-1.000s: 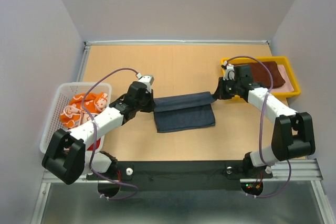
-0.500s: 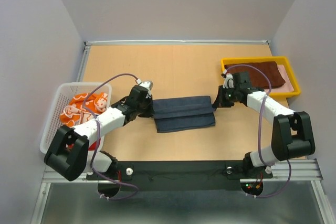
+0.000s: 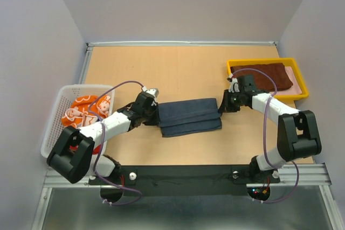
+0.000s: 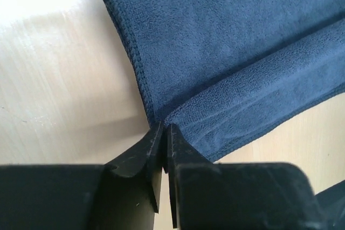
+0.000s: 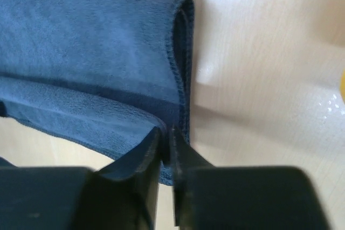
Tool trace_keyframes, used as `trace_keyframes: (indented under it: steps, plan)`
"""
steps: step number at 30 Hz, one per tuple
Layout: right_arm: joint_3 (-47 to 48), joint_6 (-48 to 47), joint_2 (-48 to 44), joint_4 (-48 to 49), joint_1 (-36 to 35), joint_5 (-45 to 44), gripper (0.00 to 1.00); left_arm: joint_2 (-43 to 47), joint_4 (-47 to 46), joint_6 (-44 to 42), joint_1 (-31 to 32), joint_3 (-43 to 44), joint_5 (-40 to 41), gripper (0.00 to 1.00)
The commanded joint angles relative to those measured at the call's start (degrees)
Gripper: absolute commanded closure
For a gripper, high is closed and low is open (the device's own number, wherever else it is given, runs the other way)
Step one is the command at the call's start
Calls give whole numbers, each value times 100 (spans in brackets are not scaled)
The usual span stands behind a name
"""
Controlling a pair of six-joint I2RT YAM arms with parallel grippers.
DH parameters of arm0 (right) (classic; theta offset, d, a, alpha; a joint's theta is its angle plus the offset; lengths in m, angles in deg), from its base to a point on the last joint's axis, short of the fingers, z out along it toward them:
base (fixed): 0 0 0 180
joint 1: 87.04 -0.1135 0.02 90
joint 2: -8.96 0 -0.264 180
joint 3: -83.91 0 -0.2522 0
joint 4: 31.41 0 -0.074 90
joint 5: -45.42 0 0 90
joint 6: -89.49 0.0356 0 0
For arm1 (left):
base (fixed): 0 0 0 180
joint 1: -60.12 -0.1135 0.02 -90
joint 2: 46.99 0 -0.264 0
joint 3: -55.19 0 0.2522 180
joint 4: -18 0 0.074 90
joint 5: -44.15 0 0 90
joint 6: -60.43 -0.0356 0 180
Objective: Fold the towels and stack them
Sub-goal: Fold the towel
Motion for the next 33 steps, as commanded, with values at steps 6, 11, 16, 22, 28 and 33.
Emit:
trace_keyframes:
  steps: [6, 11, 16, 22, 28, 33]
  plan:
    - [-169, 218, -798, -44, 45, 348, 77, 846, 70, 319, 414, -160, -229, 49]
    - [-99, 297, -1379, -132, 10, 699, 64, 1707, 122, 531, 897, -204, -467, 25]
    - [383, 402, -1275, -176, -629, 438, 60, 2314, 201, 803, 968, -55, 267, 18]
    - [561, 648, -502, -141, -1544, -617, 60, 1306, 281, 882, 977, 420, 667, 28]
    - [8, 956, -158, -88, -1775, -926, 61, 206, 8, 1225, 1205, 324, 288, 41]
    - [-668, 1404, -509, -53, -1766, -1505, 61, -181, -141, 1471, 1337, -132, 166, 52]
